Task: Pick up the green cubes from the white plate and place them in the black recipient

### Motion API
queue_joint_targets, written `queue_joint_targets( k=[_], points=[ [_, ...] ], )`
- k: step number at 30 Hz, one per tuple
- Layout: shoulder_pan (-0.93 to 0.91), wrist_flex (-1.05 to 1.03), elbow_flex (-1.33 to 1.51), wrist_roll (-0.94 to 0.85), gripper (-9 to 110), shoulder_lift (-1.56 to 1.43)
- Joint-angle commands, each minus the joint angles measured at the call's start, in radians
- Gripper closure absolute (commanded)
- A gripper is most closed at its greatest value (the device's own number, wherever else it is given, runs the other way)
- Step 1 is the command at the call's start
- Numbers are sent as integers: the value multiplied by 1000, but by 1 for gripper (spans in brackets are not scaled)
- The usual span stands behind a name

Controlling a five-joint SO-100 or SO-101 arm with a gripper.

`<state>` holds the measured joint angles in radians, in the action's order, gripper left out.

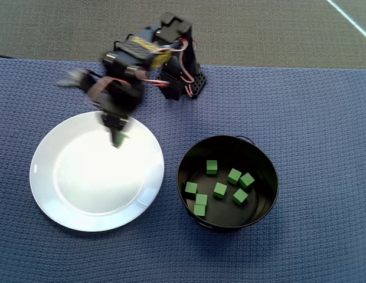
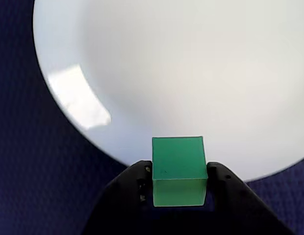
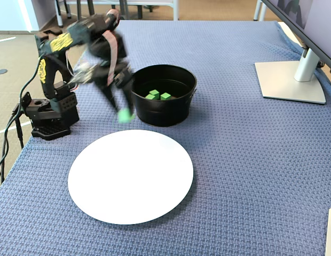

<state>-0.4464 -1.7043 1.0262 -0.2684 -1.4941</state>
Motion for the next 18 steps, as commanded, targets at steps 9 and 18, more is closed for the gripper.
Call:
queue_joint_targets(
  k=[9, 18],
  points=[
    [597, 268, 112, 376, 102, -71],
    [703, 365, 252, 385, 71, -43]
  ],
)
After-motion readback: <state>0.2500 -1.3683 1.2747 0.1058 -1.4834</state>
